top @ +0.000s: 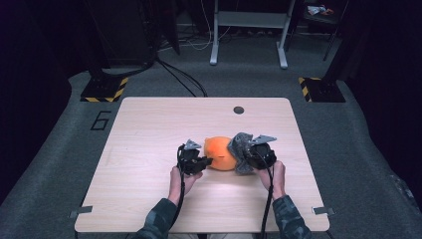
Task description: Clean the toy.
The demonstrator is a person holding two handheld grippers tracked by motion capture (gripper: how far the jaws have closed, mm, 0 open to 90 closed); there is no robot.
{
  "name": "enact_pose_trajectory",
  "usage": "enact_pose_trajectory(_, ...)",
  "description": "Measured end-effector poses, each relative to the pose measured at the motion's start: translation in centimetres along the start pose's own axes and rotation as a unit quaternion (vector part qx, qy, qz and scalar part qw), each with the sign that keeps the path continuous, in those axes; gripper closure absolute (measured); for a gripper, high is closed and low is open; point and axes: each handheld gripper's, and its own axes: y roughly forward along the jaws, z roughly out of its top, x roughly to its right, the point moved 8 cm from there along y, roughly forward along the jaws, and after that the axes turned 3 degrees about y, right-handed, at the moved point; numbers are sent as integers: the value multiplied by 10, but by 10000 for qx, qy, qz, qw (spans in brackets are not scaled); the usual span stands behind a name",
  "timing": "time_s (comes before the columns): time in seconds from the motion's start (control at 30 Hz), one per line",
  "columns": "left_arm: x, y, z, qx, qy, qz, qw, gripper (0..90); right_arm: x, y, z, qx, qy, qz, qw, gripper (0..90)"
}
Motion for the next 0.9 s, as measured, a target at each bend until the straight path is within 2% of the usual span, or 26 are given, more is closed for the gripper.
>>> enact_pose_trajectory(0.1,-1,0,-1,-9,-11,-5,10000,827,8,9,-9,-109,98,-4,9999,733)
enact_pose_trajectory(0.17,-1,0,-1,1,-71,-5,10000,827,13,18,-18,-275,199,-25,9994,734)
enact_pose_trajectory(0.27,-3,0,-3,6,-133,-42,9999,826,16,31,-28,-442,280,30,9986,734)
enact_pose_trajectory(0.33,-4,0,-3,7,-114,-55,9999,825,16,36,-32,-455,363,81,9983,735)
enact_pose_trajectory(0.4,-3,0,-2,14,-126,-43,9999,825,17,35,-31,-428,341,45,9985,736)
enact_pose_trajectory(0.47,-3,0,-2,12,-108,-55,9999,825,18,29,-29,-405,391,37,9984,737)
enact_pose_trajectory(0.63,-3,0,-2,21,-97,-54,9999,824,26,1,-11,-30,447,-19,9990,737)
enact_pose_trajectory(0.7,-2,0,-2,27,-91,-61,9999,823,24,-12,0,162,325,4,9993,737)
enact_pose_trajectory(0.8,-2,0,-2,31,-100,-54,9999,822,11,-25,17,363,136,100,9992,737)
enact_pose_trajectory(0.9,-3,0,-1,33,-80,-54,9999,821,-8,-27,29,388,-107,284,9988,736)
